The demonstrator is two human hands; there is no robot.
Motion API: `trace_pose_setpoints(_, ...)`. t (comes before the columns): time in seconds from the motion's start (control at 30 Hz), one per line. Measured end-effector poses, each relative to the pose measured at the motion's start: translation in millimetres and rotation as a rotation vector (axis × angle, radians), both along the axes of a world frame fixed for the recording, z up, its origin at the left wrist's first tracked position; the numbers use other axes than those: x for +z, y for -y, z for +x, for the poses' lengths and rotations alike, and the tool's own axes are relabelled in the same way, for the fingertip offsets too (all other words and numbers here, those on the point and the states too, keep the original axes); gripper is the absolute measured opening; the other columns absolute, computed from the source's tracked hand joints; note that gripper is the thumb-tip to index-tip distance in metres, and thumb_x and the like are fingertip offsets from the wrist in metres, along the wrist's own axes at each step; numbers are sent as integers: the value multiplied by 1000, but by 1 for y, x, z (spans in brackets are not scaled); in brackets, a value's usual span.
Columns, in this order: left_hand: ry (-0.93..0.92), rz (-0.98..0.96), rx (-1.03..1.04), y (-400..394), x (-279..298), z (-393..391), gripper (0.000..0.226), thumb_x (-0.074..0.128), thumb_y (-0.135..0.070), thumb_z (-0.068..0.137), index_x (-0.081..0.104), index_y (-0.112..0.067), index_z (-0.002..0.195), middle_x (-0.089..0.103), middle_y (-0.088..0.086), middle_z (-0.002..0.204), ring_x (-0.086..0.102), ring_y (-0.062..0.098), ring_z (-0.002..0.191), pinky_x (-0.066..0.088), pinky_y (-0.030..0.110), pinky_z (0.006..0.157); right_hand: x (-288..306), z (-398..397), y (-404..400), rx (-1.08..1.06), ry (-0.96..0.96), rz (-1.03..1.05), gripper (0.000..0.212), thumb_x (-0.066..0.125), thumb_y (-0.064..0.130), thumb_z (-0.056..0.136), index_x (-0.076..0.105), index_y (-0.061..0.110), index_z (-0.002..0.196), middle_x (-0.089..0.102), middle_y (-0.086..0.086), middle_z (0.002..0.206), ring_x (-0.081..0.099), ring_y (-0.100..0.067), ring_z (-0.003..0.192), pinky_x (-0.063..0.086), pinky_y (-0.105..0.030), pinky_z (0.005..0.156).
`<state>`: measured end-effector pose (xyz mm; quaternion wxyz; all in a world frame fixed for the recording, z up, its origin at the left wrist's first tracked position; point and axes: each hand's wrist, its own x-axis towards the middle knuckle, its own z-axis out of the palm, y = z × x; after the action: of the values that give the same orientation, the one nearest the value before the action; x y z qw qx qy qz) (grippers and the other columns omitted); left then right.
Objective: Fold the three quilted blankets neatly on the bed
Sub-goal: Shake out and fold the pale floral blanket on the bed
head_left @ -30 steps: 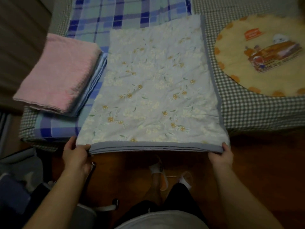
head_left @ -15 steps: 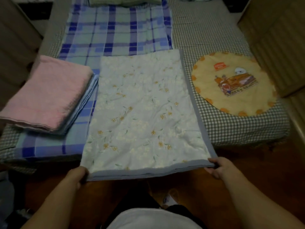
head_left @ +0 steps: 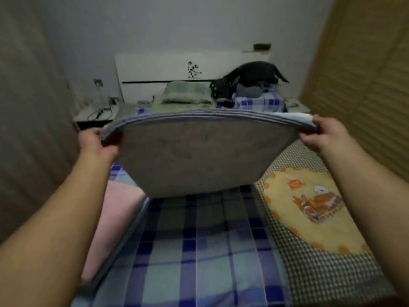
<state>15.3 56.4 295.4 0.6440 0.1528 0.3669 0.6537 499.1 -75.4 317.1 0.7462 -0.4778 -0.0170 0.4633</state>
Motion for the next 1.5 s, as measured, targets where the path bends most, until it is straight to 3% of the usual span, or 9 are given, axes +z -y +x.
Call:
trace_pose_setpoints(0.13,73,83,163,12,36,-13,23,49,-13,53,62,-12,72,68,11,77,67,29,77,60,38,79,25,-12,2,62,-46,222,11,51,10,97,60,4,98,67,-16,97,65,-29,88,54,-43,84)
trace_pose_setpoints(0.37,-113,-132,133,116,-70,-32,61,46,-8,54,62,-5,113,70,13,99,69,27,85,61,36,74,-61,-11,93,122,-99,97,16,55,11,95,58,2,108,72,-17,97,69,-27,89,59,-38,71)
trace_pose_setpoints(0.5,-204,-401,97,195,-180,-45,21,37,-1,83,55,-2,92,62,19,90,62,31,75,61,41,56,-160,4,174,192,-147,-52,92,97,8,38,59,5,122,70,-16,114,68,-28,102,58,-40,85)
trace_pose_setpoints(0.63,-508,-742,8,292,-281,-44,12,39,3,90,49,-3,90,51,23,95,50,28,69,52,37,52,-252,0,262,187,-81,-592,6,55,12,99,55,7,97,55,-13,101,53,-24,83,58,-37,50)
trace_pose_setpoints(0.8,-747,-911,-24,386,-341,-32,59,40,13,89,43,-9,143,53,18,107,50,31,67,46,34,58,-333,-4,341,305,-65,-932,20,52,6,99,51,4,119,54,-19,94,52,-32,80,54,-45,42)
trace_pose_setpoints(0.9,-806,-917,-76,408,-354,-42,72,41,10,89,34,-25,152,56,15,121,60,38,80,50,40,65,-338,-9,358,339,-26,-1017,9,47,4,101,50,-4,97,54,-22,85,53,-33,73,45,-43,26)
trace_pose_setpoints(1.17,-403,-760,-69,346,-304,-40,17,42,4,96,57,2,90,58,20,91,58,26,81,58,27,47,-332,14,283,238,111,-889,30,49,7,99,51,-2,128,51,-17,116,57,-28,77,47,-30,28)
trace_pose_setpoints(1.3,-79,-532,107,273,-263,-33,16,43,-4,85,55,3,92,60,22,100,61,32,92,59,41,84,-298,27,195,112,126,-751,23,50,11,100,52,4,123,49,-15,121,60,-29,99,51,-29,33)
trace_pose_setpoints(1.5,-301,-374,22,128,-260,-19,44,39,18,83,70,-9,97,73,8,97,72,15,91,56,29,91,-277,44,25,-60,70,-506,46,50,8,98,41,11,143,50,-11,132,59,-28,100,55,-33,41)
